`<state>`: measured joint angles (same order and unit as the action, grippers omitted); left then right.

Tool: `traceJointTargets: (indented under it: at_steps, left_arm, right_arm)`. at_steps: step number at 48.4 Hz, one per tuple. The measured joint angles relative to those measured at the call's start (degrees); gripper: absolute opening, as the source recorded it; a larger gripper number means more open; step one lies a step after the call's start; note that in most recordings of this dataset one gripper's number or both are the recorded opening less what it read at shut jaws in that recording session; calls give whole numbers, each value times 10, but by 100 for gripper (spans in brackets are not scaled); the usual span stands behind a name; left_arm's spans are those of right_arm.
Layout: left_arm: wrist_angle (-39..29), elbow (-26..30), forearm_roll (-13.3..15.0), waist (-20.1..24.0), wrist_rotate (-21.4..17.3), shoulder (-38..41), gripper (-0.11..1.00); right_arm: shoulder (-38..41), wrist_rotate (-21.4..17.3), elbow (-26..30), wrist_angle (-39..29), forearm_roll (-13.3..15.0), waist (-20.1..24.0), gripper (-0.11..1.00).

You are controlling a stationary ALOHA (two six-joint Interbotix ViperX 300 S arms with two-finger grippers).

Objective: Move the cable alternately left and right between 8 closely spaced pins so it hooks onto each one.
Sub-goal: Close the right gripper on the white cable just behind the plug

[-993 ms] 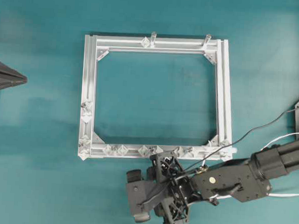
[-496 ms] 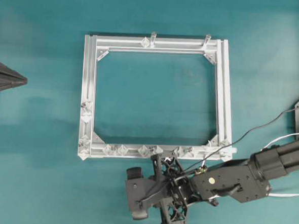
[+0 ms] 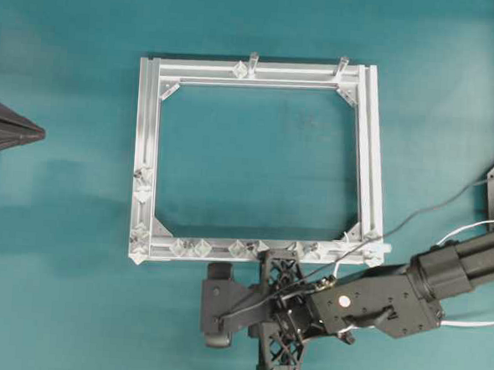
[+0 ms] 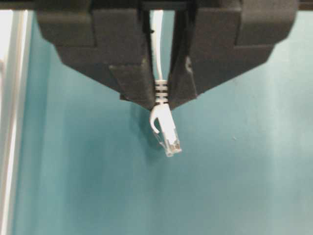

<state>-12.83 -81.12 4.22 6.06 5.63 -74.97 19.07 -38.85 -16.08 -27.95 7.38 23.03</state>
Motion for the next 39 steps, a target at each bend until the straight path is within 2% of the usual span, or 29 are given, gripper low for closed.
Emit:
traceJointTargets:
  at_steps: [12, 27, 39]
  left_arm:
    - [0, 0, -1, 0, 0, 0, 0]
    - [1, 0, -1, 0, 0, 0, 0]
    - [0, 1, -1, 0, 0, 0, 0]
  right_arm:
    - [-25, -57, 1, -34, 3, 4, 9]
    - [-32, -146, -10, -90, 27, 38, 9]
    - [-59, -264, -44, -98, 70, 59, 9]
